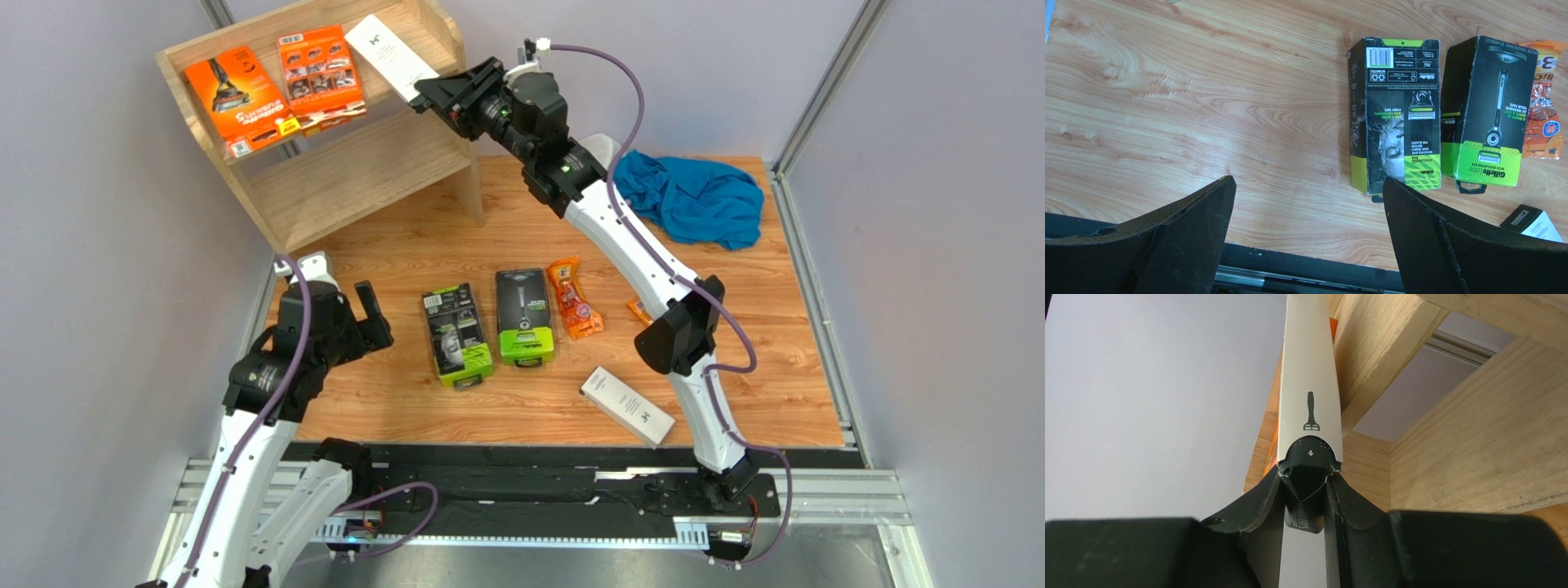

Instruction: Place and organize the shaving razors onto the shelf

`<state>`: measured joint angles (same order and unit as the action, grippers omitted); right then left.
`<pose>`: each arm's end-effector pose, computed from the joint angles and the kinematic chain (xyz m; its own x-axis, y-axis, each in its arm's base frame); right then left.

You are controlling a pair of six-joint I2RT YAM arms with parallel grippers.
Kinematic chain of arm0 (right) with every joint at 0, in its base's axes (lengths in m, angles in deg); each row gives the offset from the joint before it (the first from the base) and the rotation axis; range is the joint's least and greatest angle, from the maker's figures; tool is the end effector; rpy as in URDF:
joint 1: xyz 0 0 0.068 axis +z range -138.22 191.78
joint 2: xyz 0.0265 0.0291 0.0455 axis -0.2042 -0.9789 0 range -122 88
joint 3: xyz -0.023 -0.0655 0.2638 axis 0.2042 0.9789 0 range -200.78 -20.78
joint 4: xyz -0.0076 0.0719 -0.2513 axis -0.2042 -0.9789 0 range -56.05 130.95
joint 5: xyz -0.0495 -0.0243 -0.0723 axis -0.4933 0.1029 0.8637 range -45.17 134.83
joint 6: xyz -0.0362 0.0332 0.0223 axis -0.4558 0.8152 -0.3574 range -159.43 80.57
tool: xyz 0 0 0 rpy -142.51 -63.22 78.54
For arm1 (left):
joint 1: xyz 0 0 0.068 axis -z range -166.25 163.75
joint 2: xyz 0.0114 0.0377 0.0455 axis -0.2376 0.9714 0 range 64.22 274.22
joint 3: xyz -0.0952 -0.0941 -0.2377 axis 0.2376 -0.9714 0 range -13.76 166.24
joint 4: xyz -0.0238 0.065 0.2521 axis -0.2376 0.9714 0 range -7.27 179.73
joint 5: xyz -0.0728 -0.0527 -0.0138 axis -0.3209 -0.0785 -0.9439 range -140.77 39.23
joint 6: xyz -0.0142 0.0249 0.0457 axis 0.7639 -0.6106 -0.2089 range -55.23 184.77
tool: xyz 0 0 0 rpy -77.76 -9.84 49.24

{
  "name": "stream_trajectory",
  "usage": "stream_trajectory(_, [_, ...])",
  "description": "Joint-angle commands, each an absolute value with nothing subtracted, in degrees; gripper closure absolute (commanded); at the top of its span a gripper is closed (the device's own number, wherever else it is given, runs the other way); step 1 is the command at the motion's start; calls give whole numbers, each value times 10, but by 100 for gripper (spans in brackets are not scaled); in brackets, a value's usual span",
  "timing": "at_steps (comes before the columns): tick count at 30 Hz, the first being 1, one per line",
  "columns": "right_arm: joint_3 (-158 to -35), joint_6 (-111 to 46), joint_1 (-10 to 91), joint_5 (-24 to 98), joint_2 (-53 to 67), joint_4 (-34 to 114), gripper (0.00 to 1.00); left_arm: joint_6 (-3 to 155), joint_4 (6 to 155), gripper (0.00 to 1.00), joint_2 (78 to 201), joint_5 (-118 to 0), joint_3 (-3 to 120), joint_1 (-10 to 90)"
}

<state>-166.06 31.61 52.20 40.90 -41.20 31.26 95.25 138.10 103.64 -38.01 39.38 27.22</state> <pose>0.3902 0.3355 0.4557 -0.6332 0.7001 -0.3300 -0.3070 0.1643 0.9374 0.1196 -0.0206 0.3253 -0.5908 -0.3672 -0.7184 -0.2703 0.9291 -0.2526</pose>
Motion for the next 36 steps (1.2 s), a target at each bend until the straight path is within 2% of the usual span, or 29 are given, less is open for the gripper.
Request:
stream_trajectory(1, [-1696,322,541,404,-418,307,100,947,1365,1,1032,-376,391,271])
stream_trajectory(18, [-1689,318,551,418,-417,321,100,947,1364,1,1032,-374,391,271])
stream_trajectory(24, [-1689,340,548,408,-424,344,94,936,1344,1,1028,-402,394,271])
stream_trajectory(27, [-1691,343,548,403,-426,352,93,915,1284,2,1020,-443,404,271])
stream_trajectory(33, [-1678,343,547,394,-418,364,91,882,1180,12,1067,-500,507,271])
stream_trajectory(36, [-1674,340,546,393,-415,366,90,869,1137,28,1115,-526,563,271])
